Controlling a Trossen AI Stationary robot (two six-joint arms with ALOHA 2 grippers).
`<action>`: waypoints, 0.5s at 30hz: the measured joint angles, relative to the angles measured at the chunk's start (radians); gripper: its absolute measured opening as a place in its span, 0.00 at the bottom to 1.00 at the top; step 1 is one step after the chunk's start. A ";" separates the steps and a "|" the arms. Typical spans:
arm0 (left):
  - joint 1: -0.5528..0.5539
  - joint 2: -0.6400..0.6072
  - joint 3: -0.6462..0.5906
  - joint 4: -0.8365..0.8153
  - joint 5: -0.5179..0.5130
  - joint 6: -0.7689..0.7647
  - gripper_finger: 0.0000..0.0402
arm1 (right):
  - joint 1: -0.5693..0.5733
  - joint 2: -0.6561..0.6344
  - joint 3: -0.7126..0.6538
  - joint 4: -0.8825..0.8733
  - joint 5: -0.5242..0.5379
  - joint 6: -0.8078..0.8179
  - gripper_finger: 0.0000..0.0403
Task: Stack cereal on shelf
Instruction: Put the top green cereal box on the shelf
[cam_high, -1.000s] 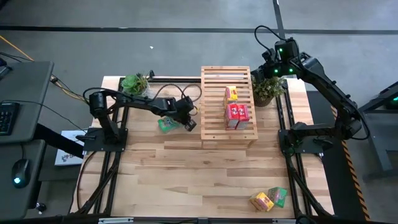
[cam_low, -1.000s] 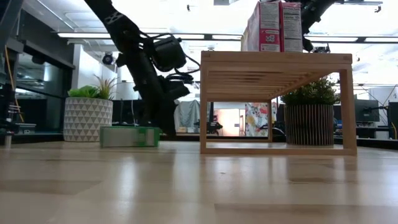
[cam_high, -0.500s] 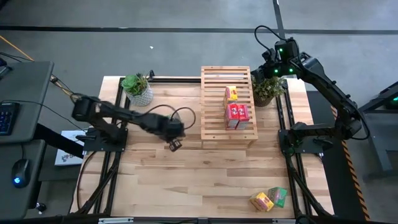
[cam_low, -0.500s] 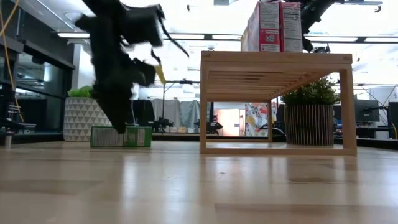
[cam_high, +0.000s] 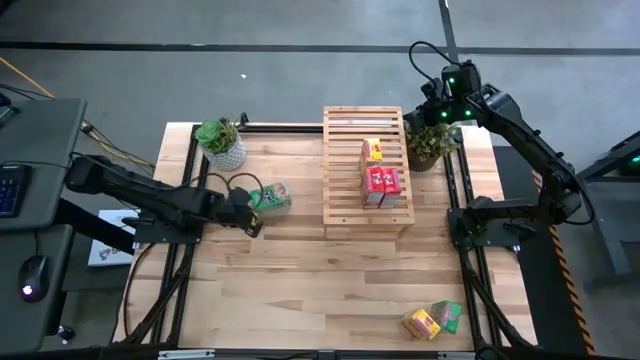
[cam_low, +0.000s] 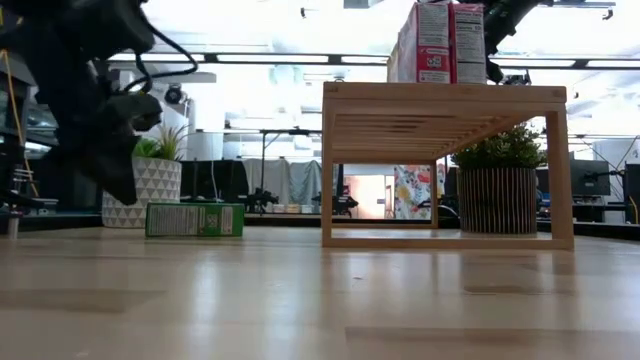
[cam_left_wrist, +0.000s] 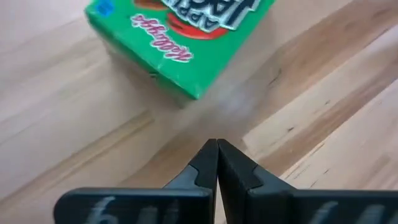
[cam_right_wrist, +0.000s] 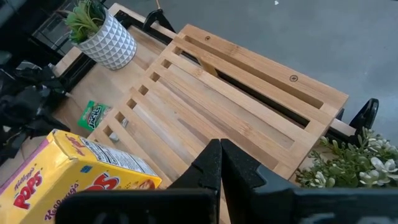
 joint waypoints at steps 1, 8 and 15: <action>0.017 -0.011 -0.019 0.029 0.021 0.001 0.00 | 0.000 0.000 0.000 0.000 0.000 0.000 0.00; 0.121 -0.017 -0.064 0.144 0.068 0.010 0.00 | 0.000 0.000 0.000 0.000 0.002 0.000 0.00; 0.312 -0.014 -0.065 0.139 -0.032 0.141 0.00 | 0.001 0.000 0.000 0.008 0.017 0.001 0.00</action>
